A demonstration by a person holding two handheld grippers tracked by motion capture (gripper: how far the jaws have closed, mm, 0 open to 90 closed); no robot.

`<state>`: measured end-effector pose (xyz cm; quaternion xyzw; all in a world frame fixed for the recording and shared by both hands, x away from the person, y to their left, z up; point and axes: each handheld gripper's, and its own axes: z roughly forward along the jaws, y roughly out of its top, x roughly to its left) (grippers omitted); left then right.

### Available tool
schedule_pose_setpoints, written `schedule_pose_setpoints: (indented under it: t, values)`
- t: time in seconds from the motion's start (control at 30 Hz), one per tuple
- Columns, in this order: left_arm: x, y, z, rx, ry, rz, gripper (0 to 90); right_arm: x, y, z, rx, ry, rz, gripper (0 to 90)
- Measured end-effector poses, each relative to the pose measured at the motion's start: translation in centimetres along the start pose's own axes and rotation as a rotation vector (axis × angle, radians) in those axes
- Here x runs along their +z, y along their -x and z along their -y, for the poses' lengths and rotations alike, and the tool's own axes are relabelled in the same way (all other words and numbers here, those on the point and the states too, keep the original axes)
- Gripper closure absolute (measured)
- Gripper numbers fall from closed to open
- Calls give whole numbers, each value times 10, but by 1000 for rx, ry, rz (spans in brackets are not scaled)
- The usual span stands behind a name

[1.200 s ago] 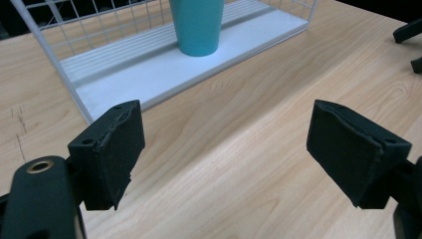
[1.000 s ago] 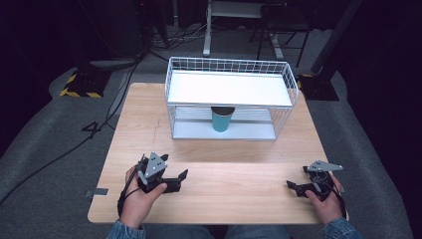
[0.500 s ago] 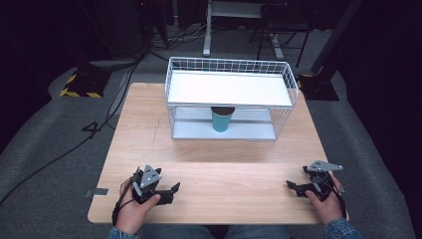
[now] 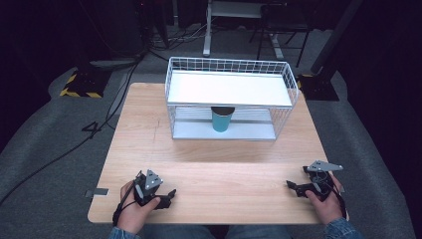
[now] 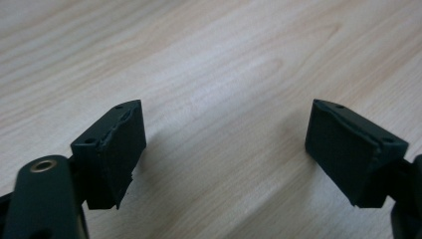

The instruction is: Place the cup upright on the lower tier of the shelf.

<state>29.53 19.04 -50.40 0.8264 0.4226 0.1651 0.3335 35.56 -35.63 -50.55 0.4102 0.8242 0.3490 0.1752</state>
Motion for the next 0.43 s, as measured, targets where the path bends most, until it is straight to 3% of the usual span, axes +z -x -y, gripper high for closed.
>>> schedule_pose_setpoints:
  t: [0.23, 0.3, 0.43]
  values:
    - [2, 1, -2, -15, -5, -1, 145, 0, 0, 0, 0, 0, 0, 44]
    - [5, 2, -3, -35, -6, -4, 103, 0, 0, 0, 0, 0, 0, 44]
    - [7, -1, -6, -25, -17, -2, 70, 0, 0, 0, 0, -1, 0, 44]
